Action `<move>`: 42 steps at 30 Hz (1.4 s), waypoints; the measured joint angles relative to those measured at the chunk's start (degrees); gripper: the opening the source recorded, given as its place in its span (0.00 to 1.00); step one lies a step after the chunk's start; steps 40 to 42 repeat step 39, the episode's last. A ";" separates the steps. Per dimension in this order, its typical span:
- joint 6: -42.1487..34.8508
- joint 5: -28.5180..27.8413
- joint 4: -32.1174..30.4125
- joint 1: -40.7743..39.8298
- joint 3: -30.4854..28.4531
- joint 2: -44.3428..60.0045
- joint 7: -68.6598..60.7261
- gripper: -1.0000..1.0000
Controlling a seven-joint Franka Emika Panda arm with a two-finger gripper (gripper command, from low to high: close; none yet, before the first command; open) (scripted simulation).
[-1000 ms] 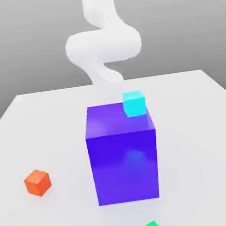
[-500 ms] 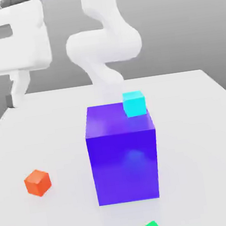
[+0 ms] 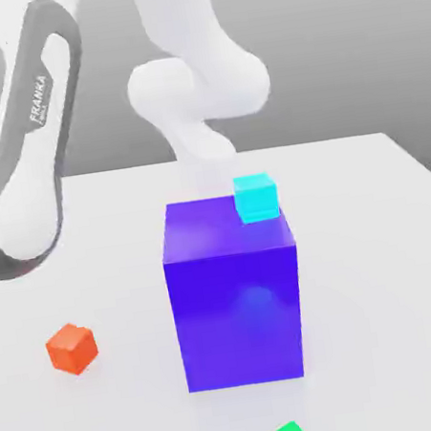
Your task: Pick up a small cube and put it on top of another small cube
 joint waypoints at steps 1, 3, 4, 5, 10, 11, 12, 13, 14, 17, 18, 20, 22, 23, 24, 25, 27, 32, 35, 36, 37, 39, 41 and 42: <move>1.28 0.65 0.49 -0.61 0.52 2.08 -0.36 0.50; 4.16 1.94 1.50 -1.85 1.89 6.19 -1.20 0.50; 5.10 2.37 1.82 -2.21 2.34 7.49 -1.49 0.00; 5.10 2.37 1.82 -2.21 2.34 7.49 -1.49 0.00; 5.57 2.66 1.99 -2.41 2.57 8.14 -1.70 0.00; 5.03 2.44 1.81 -2.19 2.29 7.44 -1.53 0.00; 3.99 1.99 1.46 -1.79 1.77 6.06 -1.22 0.00; 2.71 1.39 1.02 -1.35 1.19 4.33 -0.80 0.00; 1.30 0.69 0.54 -0.90 0.58 2.42 -0.32 0.00; -0.44 -1.88 -2.22 3.30 2.20 -2.28 -0.03 0.00; -0.47 -2.70 -3.28 4.93 3.15 -3.47 -0.12 0.00; -0.39 -4.32 -5.48 8.14 5.01 -5.80 -0.32 0.00; -0.18 -6.06 -7.82 11.27 6.93 -8.17 -0.46 0.00; -0.05 -6.96 -9.04 12.86 7.87 -9.40 -0.52 0.00; 0.10 -7.91 -10.31 14.42 8.86 -10.64 -0.55 0.00; 0.41 -8.81 -11.38 15.97 9.91 -11.52 -0.58 0.00; 1.95 -10.48 -12.80 19.07 12.10 -11.58 -0.61 0.00; 5.61 -12.34 -13.26 22.42 14.09 -8.51 -0.43 1.00; 6.80 -12.95 -13.29 23.40 14.61 -7.38 -0.31 1.00; 6.42 -13.23 -13.37 23.88 14.87 -7.84 -0.26 1.00; 5.26 -13.35 -13.47 24.10 15.03 -9.11 -0.24 1.00; 1.95 -13.35 -13.69 24.34 15.08 -12.65 -0.32 1.00; 1.95 -13.35 -13.69 24.34 15.08 -12.65 -0.32 1.00; 1.95 -13.35 -13.69 24.34 15.08 -12.65 -0.32 1.00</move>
